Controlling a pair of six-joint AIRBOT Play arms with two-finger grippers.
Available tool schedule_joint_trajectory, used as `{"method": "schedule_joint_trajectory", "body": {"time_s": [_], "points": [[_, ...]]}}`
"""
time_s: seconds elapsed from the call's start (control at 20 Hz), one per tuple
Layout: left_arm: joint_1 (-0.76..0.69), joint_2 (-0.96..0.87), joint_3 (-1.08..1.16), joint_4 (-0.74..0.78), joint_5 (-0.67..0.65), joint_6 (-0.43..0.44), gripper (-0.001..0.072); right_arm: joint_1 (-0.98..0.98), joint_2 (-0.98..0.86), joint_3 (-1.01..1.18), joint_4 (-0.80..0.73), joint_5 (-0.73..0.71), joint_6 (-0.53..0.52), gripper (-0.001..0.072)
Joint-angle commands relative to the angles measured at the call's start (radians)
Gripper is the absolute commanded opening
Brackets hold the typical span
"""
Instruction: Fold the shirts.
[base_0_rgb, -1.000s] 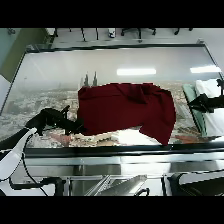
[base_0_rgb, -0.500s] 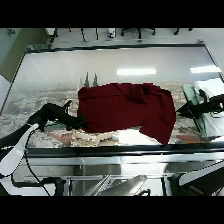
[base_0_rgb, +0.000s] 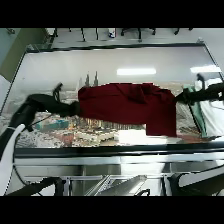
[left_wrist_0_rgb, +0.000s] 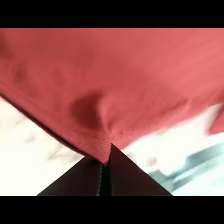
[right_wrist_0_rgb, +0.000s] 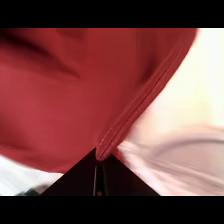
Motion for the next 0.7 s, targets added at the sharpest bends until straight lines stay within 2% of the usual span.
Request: {"method": "schedule_joint_trajectory", "body": {"time_s": [0.0,0.15,0.35,0.45,0.65], "points": [[0.001,0.276,0.270,0.002,-0.051,-0.010,0.0015,-0.002,0.333,0.187,0.123,0.003,-0.026,0.0019],[0.001,0.504,0.576,0.063,-0.175,-0.043,0.0015,0.000,0.613,0.436,0.099,0.174,-0.069,0.0019],[0.000,0.647,0.858,0.331,-0.190,-0.146,0.0015,0.000,0.907,0.522,-0.031,0.449,-0.075,0.0019],[-0.003,0.670,0.913,0.456,-0.135,-0.201,0.0016,0.000,0.976,0.522,-0.038,0.481,-0.075,0.0019],[-0.003,0.628,0.903,0.528,-0.027,-0.207,0.0016,0.000,0.940,0.520,-0.036,0.415,-0.021,0.0019]]}}
